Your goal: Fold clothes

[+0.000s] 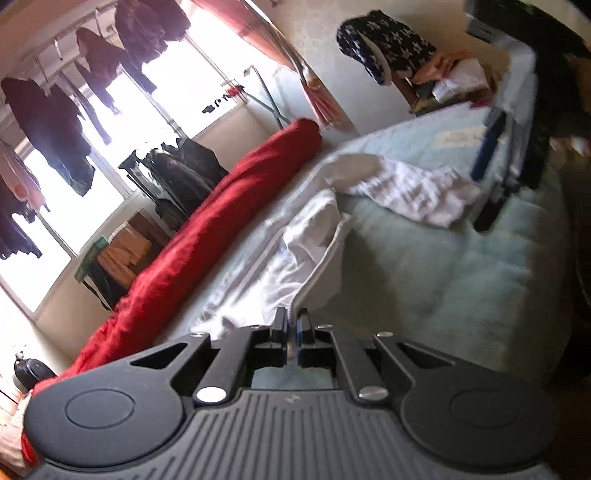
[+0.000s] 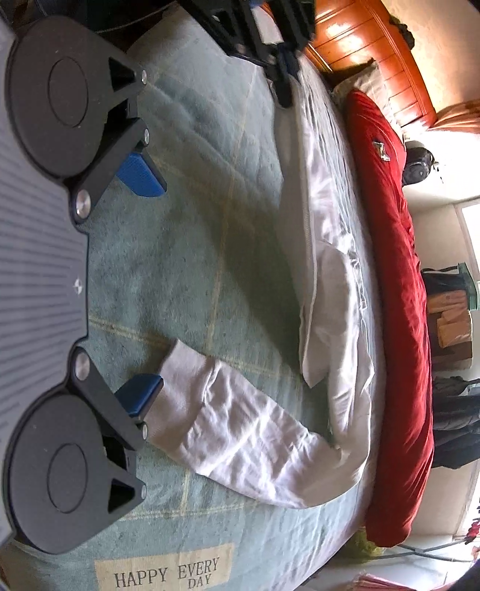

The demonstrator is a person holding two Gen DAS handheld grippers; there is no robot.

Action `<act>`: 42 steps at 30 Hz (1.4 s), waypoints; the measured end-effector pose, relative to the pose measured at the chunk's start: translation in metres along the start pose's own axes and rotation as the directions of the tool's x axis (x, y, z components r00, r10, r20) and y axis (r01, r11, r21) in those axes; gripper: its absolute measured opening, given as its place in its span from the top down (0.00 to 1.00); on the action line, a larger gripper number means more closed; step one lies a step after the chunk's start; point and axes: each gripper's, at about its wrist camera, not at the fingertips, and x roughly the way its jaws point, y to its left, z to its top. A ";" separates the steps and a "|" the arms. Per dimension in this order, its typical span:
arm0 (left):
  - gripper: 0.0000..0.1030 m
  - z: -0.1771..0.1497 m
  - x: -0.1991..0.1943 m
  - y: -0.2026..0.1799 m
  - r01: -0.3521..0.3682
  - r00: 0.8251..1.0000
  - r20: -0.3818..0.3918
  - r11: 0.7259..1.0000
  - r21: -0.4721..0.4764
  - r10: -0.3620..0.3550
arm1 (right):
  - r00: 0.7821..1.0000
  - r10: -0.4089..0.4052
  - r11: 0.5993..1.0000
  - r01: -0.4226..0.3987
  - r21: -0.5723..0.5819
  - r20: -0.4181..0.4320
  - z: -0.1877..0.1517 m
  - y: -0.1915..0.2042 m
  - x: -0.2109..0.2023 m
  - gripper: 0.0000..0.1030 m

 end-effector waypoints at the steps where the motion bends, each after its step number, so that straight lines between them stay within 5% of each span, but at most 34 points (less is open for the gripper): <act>1: 0.98 -0.005 -0.002 -0.003 0.011 1.000 -0.016 1.000 -0.007 -0.011 | 1.000 0.001 1.000 -0.001 -0.001 0.000 -0.001 0.001 -0.001 0.00; 10: 0.99 -0.046 -0.010 -0.017 0.053 0.987 -0.144 0.996 -0.073 -0.063 | 0.997 0.070 0.997 -0.071 -0.006 -0.006 0.003 0.006 0.005 0.00; 21: 0.90 -0.004 -0.009 0.000 0.120 0.986 -0.100 0.984 -0.131 -0.133 | 0.985 0.164 0.986 -0.163 -0.042 0.043 0.039 -0.008 0.022 0.00; 27: 0.85 0.055 0.053 -0.019 0.217 0.975 -0.039 0.976 -0.026 -0.218 | 0.988 0.142 0.989 -0.144 0.035 0.066 0.029 -0.034 0.020 0.00; 33: 0.77 0.089 0.142 -0.058 0.310 0.946 -0.115 0.950 0.039 -0.304 | 0.987 0.136 0.988 -0.141 0.067 0.084 0.008 -0.064 0.011 0.00; 35: 0.76 0.091 0.166 -0.071 0.305 0.945 -0.151 0.950 0.070 -0.292 | 0.986 0.132 0.986 -0.140 0.085 0.099 0.003 -0.075 0.007 0.00; 38: 0.76 0.088 0.188 -0.078 0.214 0.967 -0.165 0.971 0.106 -0.195 | 0.986 0.130 0.985 -0.142 0.103 0.109 -0.004 -0.088 0.007 0.00; 42: 0.74 0.090 0.196 -0.070 0.194 0.968 -0.184 0.975 0.104 -0.173 | 0.982 0.143 0.974 -0.161 0.159 0.120 -0.003 -0.104 0.015 0.00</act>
